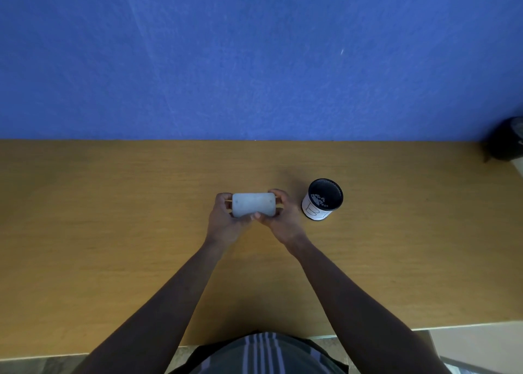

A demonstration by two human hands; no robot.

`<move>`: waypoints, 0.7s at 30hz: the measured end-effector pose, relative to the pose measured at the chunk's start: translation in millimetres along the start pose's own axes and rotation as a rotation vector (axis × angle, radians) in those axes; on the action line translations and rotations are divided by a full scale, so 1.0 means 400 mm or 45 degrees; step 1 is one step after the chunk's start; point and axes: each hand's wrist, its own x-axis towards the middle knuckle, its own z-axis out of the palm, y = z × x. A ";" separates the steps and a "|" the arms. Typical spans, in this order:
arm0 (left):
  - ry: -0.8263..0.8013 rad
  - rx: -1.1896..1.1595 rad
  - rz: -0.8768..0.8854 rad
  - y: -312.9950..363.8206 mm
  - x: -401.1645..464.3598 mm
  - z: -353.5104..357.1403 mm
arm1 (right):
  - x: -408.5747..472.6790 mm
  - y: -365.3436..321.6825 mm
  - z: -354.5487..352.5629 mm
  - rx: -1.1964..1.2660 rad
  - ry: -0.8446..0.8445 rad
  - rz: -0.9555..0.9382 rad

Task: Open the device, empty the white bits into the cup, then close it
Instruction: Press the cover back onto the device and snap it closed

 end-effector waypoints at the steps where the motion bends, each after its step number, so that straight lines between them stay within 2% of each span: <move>1: 0.014 0.011 0.013 -0.001 0.000 -0.001 | 0.001 0.002 0.000 -0.022 0.014 -0.008; 8: -0.062 -0.169 -0.021 -0.008 0.005 -0.017 | 0.008 0.016 -0.010 -0.001 0.039 0.007; 13: -0.135 -0.407 -0.014 -0.003 0.000 -0.021 | 0.013 0.016 -0.022 0.163 -0.014 0.043; 21: -0.186 -0.532 -0.050 -0.017 0.010 -0.037 | -0.001 0.007 -0.027 0.353 -0.096 0.007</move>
